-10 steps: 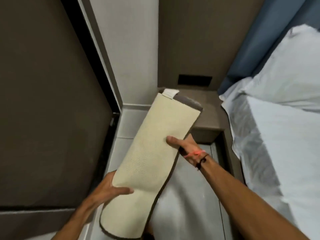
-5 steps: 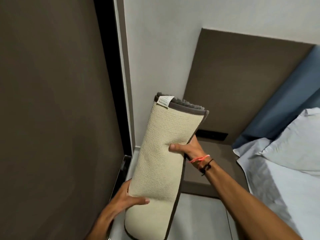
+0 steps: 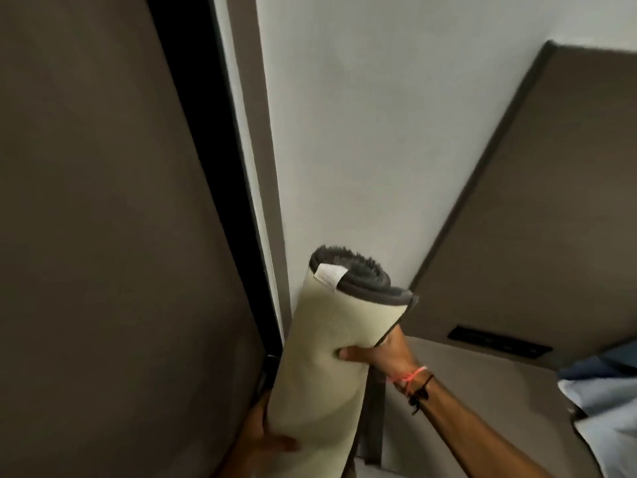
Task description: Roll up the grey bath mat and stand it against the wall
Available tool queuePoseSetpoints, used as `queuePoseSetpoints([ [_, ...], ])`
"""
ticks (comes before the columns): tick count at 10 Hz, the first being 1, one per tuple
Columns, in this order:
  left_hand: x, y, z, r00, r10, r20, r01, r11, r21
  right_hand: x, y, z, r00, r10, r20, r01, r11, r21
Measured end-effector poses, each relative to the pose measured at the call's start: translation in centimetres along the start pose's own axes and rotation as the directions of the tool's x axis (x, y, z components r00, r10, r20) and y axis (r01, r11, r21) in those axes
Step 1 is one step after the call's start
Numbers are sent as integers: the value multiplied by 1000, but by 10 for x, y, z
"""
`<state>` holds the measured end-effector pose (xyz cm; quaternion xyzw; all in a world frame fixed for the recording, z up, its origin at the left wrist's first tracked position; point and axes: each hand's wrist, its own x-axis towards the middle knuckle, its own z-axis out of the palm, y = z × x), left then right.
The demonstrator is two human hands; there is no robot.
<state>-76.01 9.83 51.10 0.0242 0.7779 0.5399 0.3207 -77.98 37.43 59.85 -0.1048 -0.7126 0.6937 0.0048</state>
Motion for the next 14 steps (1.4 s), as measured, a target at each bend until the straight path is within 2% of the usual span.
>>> queuePoseSetpoints([
  [1,66,-22,-1,995,-67,-77,70,997,27,58,67,8,996,41,-77,-42,999,-6],
  [2,117,-49,2,983,-26,-184,90,935,344,100,128,20,972,124,-201,-134,990,-35],
  [3,187,-102,9,948,140,-287,73,780,622,151,211,39,962,162,-221,-192,974,-119],
  [4,244,-140,20,952,125,-281,128,670,731,189,287,49,949,201,-244,-248,952,-177],
  [5,295,-175,32,967,132,-219,90,625,776,215,350,55,941,220,-257,-280,933,-226],
  [6,331,-207,47,957,182,-227,79,587,806,233,395,54,956,193,-219,-253,923,-289],
  [8,345,-241,50,944,139,-300,207,460,864,258,417,48,975,171,-140,-211,909,-359],
  [10,339,-240,35,954,37,-298,251,448,858,255,412,59,969,227,-98,-248,900,-358],
  [12,331,-236,25,966,54,-251,211,394,895,250,404,60,961,270,-67,-273,868,-415],
  [14,318,-218,15,957,86,-278,227,374,899,245,396,46,964,267,15,-232,861,-453],
])
